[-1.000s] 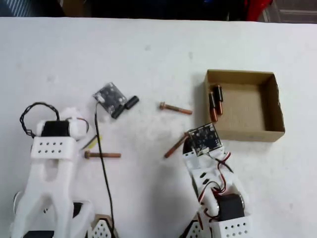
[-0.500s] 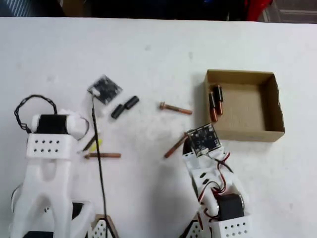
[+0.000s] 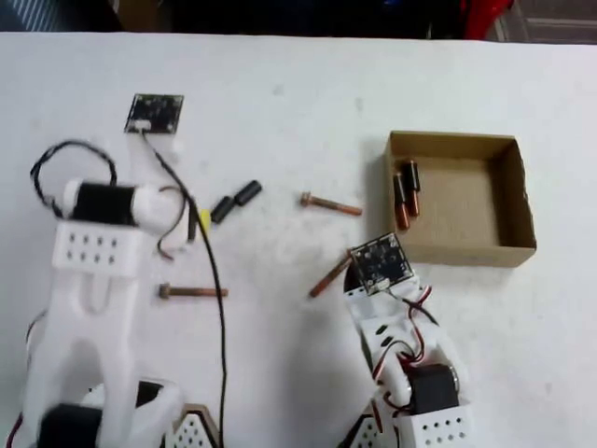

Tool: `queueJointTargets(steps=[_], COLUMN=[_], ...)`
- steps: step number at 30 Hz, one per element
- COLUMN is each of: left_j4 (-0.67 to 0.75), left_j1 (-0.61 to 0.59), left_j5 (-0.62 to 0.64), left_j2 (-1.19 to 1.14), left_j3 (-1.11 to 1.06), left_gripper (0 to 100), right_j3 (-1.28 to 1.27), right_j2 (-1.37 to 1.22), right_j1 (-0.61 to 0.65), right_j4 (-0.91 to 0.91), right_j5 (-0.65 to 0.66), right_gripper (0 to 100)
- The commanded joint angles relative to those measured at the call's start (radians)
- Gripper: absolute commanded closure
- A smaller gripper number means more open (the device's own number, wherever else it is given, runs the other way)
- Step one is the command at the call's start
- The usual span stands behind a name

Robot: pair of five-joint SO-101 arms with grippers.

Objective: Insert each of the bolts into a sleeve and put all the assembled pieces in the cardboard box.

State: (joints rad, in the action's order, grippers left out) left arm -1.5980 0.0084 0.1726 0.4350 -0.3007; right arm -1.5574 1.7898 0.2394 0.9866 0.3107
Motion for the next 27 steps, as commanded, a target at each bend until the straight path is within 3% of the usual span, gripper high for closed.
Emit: queueJointTargets(steps=[1,10,18,27], left_j4=[-0.087,-0.127,-0.127,-0.147], left_j1=[0.008,0.013,0.005,-0.048], left_j5=[0.109,0.339,0.37,0.692], left_j2=[-0.197,-0.456,-0.57,-0.753], left_j3=[0.161,0.361,0.393,0.394], left_gripper=[82,82,82,82], right_j3=[0.009,0.009,0.009,0.009], right_j2=[0.01,0.01,0.01,0.01], right_j1=[-0.002,-0.002,-0.002,-0.002], right_j4=[-0.028,-0.028,-0.028,-0.028], right_j5=[0.009,0.012,0.012,0.012], right_gripper=[98.1,98.1,98.1,98.1])
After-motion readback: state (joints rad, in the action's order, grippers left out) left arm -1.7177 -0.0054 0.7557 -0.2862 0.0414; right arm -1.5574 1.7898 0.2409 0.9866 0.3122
